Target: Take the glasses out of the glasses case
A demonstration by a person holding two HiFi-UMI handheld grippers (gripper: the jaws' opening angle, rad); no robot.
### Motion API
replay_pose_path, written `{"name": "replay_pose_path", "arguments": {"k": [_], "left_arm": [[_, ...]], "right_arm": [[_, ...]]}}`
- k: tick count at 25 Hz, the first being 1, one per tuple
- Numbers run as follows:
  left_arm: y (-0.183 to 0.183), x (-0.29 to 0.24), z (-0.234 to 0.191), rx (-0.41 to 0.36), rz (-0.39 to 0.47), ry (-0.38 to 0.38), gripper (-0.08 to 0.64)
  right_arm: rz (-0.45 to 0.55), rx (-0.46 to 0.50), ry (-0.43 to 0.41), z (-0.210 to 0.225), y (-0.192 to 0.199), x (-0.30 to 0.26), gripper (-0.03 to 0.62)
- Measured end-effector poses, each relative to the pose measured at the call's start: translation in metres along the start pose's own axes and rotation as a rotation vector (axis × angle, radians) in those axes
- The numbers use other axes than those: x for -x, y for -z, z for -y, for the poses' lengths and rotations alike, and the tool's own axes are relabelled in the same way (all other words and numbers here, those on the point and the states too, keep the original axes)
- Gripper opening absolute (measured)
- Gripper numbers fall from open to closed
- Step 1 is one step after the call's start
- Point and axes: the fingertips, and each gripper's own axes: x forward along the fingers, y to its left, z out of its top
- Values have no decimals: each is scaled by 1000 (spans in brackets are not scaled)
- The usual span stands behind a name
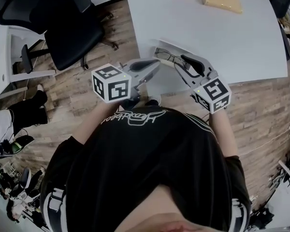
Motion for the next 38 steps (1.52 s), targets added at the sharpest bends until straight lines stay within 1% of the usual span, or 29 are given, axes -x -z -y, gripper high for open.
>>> {"name": "replay_pose_path", "arguments": {"k": [3, 6, 10, 16, 26, 31, 35, 38], "left_arm": [[4, 1, -7, 18, 6, -12, 6], [7, 3, -13, 41, 15, -24, 6], [5, 3, -17, 67, 31, -27, 6], [11, 8, -24, 90, 34, -43, 6], [18, 1, -29, 109, 21, -39, 6], [18, -2, -32, 117, 23, -39, 6], [19, -2, -35, 130, 23, -45, 6], [19, -1, -36, 132, 19, -49, 6]], "right_arm": [[-45, 44, -4, 4, 8, -12, 100], [-116, 89, -13, 5, 20, -26, 109], [-205, 65, -32, 9, 39, -40, 109], [-312, 129, -32, 9, 58, -53, 109], [-417, 221, -7, 23, 76, -64, 109], [-439, 259, -13, 24, 78, -67, 108], [-458, 260, -19, 25, 80, -67, 107], [-465, 281, -29, 23, 79, -69, 93]]}}
